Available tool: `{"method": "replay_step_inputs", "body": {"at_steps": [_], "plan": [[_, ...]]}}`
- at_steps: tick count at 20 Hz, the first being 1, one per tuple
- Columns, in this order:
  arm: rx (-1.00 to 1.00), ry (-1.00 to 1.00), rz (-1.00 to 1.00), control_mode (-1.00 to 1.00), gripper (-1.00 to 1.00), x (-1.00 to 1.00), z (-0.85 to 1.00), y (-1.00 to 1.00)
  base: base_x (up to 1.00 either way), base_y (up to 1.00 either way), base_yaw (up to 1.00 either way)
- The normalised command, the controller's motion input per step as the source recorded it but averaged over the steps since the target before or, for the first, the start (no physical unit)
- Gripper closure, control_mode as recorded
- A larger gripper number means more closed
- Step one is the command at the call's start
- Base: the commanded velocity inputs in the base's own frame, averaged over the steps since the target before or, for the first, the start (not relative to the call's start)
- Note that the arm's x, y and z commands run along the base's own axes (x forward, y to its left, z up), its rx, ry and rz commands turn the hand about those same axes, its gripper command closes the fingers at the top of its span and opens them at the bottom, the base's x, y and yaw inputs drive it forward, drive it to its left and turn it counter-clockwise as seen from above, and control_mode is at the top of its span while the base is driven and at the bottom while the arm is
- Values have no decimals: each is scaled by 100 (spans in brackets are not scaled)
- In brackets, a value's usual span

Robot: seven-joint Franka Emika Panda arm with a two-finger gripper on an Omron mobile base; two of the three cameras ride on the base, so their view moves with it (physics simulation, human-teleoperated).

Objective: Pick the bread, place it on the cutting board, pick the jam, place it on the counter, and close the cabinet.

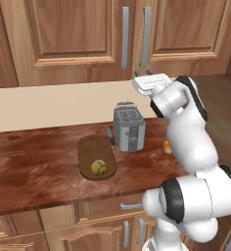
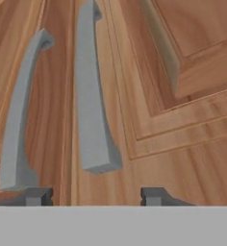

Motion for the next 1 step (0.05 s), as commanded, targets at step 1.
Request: {"method": "replay_step_inputs", "body": {"at_steps": [1], "plan": [[0,0,0,-100,-100,29,0,0,0,0,0]]}}
